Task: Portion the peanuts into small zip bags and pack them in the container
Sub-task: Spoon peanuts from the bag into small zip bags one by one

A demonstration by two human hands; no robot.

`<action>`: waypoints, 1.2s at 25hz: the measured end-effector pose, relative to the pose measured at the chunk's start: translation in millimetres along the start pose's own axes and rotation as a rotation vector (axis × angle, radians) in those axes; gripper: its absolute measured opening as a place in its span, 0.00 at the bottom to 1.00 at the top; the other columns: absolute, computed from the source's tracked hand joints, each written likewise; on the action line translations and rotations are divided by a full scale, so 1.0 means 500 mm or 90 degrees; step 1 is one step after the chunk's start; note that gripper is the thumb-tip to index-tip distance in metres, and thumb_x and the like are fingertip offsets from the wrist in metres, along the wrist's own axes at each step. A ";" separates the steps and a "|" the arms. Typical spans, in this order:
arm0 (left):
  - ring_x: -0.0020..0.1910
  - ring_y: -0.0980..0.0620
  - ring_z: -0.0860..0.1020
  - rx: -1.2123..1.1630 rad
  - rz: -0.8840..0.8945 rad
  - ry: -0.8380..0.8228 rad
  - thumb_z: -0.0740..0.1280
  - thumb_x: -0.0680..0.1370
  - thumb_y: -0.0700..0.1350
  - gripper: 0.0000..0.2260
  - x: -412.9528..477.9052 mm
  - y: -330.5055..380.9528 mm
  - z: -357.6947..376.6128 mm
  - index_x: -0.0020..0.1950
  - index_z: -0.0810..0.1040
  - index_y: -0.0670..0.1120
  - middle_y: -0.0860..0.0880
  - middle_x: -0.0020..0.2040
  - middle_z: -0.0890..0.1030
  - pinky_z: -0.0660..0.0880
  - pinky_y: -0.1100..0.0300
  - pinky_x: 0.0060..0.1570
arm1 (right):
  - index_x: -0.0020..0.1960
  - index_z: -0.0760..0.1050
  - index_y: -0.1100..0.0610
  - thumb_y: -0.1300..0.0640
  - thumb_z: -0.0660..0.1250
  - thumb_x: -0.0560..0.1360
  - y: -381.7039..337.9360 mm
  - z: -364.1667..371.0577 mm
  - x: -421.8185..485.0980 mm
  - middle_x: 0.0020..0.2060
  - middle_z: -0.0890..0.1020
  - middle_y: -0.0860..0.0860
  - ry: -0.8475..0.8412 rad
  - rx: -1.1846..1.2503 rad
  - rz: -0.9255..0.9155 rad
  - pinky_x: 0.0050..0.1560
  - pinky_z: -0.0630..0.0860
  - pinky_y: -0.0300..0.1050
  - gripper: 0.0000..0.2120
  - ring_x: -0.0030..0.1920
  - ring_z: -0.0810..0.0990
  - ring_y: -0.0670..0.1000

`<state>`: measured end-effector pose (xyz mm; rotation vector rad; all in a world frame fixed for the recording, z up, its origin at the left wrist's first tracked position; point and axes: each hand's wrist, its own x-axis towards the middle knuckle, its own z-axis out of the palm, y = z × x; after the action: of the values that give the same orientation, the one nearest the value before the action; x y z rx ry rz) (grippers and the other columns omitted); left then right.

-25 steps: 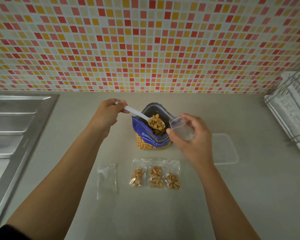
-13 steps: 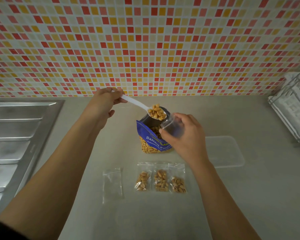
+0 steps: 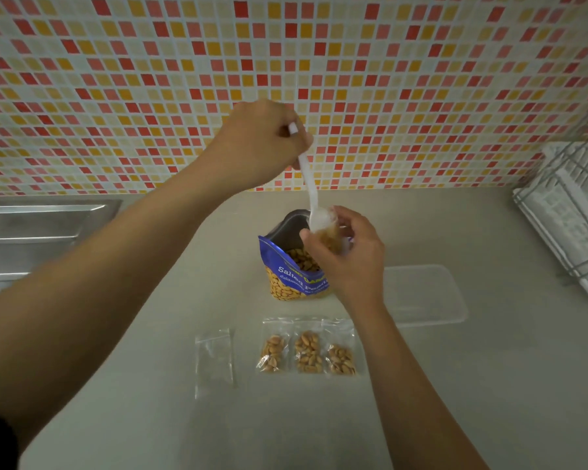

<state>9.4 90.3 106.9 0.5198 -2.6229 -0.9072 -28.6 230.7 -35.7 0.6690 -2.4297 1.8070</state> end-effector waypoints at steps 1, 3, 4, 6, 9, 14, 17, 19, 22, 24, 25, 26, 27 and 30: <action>0.29 0.61 0.74 0.034 0.032 0.014 0.62 0.78 0.47 0.09 0.000 0.012 -0.008 0.45 0.80 0.45 0.53 0.36 0.80 0.67 0.75 0.26 | 0.56 0.76 0.52 0.43 0.73 0.62 0.001 0.000 -0.002 0.47 0.80 0.46 0.006 0.020 0.012 0.46 0.78 0.43 0.25 0.46 0.78 0.47; 0.25 0.64 0.73 0.006 0.025 0.069 0.63 0.78 0.46 0.08 0.000 0.006 -0.033 0.46 0.80 0.45 0.52 0.36 0.80 0.65 0.76 0.22 | 0.56 0.76 0.51 0.44 0.74 0.63 0.007 -0.006 -0.006 0.47 0.80 0.45 0.005 0.054 0.039 0.45 0.79 0.45 0.24 0.47 0.79 0.47; 0.23 0.64 0.72 -0.034 -0.003 0.106 0.63 0.78 0.45 0.08 0.000 -0.011 -0.040 0.47 0.80 0.45 0.51 0.38 0.80 0.64 0.76 0.21 | 0.57 0.76 0.51 0.46 0.74 0.63 0.011 -0.013 -0.008 0.47 0.79 0.45 0.002 0.068 0.046 0.45 0.79 0.42 0.24 0.47 0.80 0.48; 0.26 0.61 0.71 -0.086 -0.091 0.141 0.63 0.77 0.44 0.08 -0.002 -0.058 -0.028 0.50 0.81 0.43 0.48 0.42 0.82 0.65 0.72 0.24 | 0.58 0.76 0.53 0.49 0.75 0.65 0.025 -0.030 -0.014 0.48 0.79 0.46 0.001 0.081 0.045 0.43 0.77 0.34 0.23 0.47 0.80 0.47; 0.41 0.55 0.77 -0.017 -0.137 0.034 0.63 0.78 0.44 0.09 -0.028 -0.126 0.080 0.50 0.81 0.43 0.45 0.46 0.83 0.69 0.65 0.37 | 0.59 0.75 0.52 0.51 0.75 0.67 0.046 -0.049 -0.025 0.50 0.80 0.45 -0.015 0.135 0.107 0.44 0.75 0.30 0.22 0.49 0.79 0.43; 0.69 0.51 0.65 0.230 -0.111 -0.045 0.59 0.79 0.51 0.12 -0.067 -0.157 0.222 0.56 0.79 0.50 0.48 0.60 0.77 0.61 0.41 0.64 | 0.54 0.77 0.49 0.45 0.74 0.63 0.078 -0.054 -0.029 0.52 0.82 0.48 -0.065 0.273 0.212 0.49 0.78 0.52 0.21 0.51 0.80 0.52; 0.66 0.49 0.68 0.203 -0.193 -0.069 0.58 0.80 0.49 0.11 -0.057 -0.138 0.239 0.54 0.79 0.49 0.49 0.57 0.76 0.56 0.36 0.64 | 0.54 0.77 0.51 0.49 0.73 0.66 0.079 -0.050 -0.029 0.50 0.83 0.48 -0.077 0.285 0.186 0.49 0.77 0.41 0.18 0.52 0.80 0.50; 0.52 0.48 0.72 0.163 -0.257 -0.071 0.59 0.79 0.49 0.11 -0.044 -0.135 0.239 0.52 0.79 0.49 0.50 0.50 0.75 0.62 0.39 0.62 | 0.54 0.77 0.51 0.49 0.73 0.66 0.081 -0.048 -0.031 0.51 0.83 0.48 -0.082 0.282 0.182 0.51 0.77 0.40 0.18 0.54 0.80 0.51; 0.46 0.49 0.75 0.031 -0.299 -0.038 0.60 0.78 0.49 0.10 -0.035 -0.151 0.231 0.48 0.81 0.49 0.49 0.46 0.80 0.72 0.44 0.58 | 0.54 0.77 0.49 0.45 0.73 0.64 0.083 -0.047 -0.032 0.53 0.82 0.49 -0.080 0.272 0.188 0.55 0.77 0.46 0.20 0.56 0.79 0.52; 0.44 0.52 0.76 -0.104 -0.301 -0.038 0.62 0.78 0.47 0.10 -0.043 -0.155 0.221 0.47 0.81 0.47 0.49 0.42 0.81 0.76 0.53 0.50 | 0.53 0.77 0.48 0.46 0.73 0.65 0.085 -0.050 -0.032 0.53 0.82 0.48 -0.087 0.264 0.185 0.54 0.76 0.44 0.18 0.56 0.79 0.51; 0.43 0.53 0.76 -0.160 -0.301 -0.042 0.62 0.78 0.46 0.10 -0.048 -0.156 0.215 0.48 0.82 0.45 0.49 0.42 0.81 0.75 0.58 0.46 | 0.53 0.77 0.48 0.47 0.73 0.67 0.085 -0.053 -0.031 0.53 0.82 0.47 -0.092 0.262 0.181 0.53 0.76 0.42 0.16 0.56 0.79 0.49; 0.43 0.54 0.77 -0.200 -0.297 -0.040 0.62 0.78 0.45 0.10 -0.052 -0.158 0.208 0.48 0.81 0.44 0.48 0.41 0.82 0.74 0.61 0.43 | 0.53 0.77 0.48 0.49 0.73 0.68 0.086 -0.055 -0.031 0.52 0.82 0.47 -0.096 0.263 0.178 0.51 0.76 0.40 0.15 0.55 0.80 0.48; 0.43 0.54 0.77 -0.230 -0.293 -0.032 0.62 0.78 0.44 0.09 -0.056 -0.162 0.200 0.47 0.81 0.43 0.48 0.41 0.82 0.74 0.62 0.43 | 0.54 0.77 0.49 0.51 0.73 0.69 0.086 -0.058 -0.031 0.51 0.82 0.46 -0.101 0.262 0.176 0.50 0.76 0.39 0.14 0.54 0.80 0.47; 0.44 0.55 0.78 -0.303 -0.298 0.001 0.60 0.79 0.41 0.09 -0.061 -0.172 0.181 0.47 0.80 0.43 0.51 0.39 0.81 0.74 0.64 0.44 | 0.56 0.77 0.51 0.50 0.73 0.68 0.081 -0.062 -0.033 0.47 0.83 0.44 -0.108 0.256 0.174 0.45 0.78 0.42 0.17 0.47 0.80 0.45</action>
<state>19.6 87.7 -21.1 1.0097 -2.1941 -1.6077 -34.9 273.8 -66.9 0.5497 -2.3724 2.4833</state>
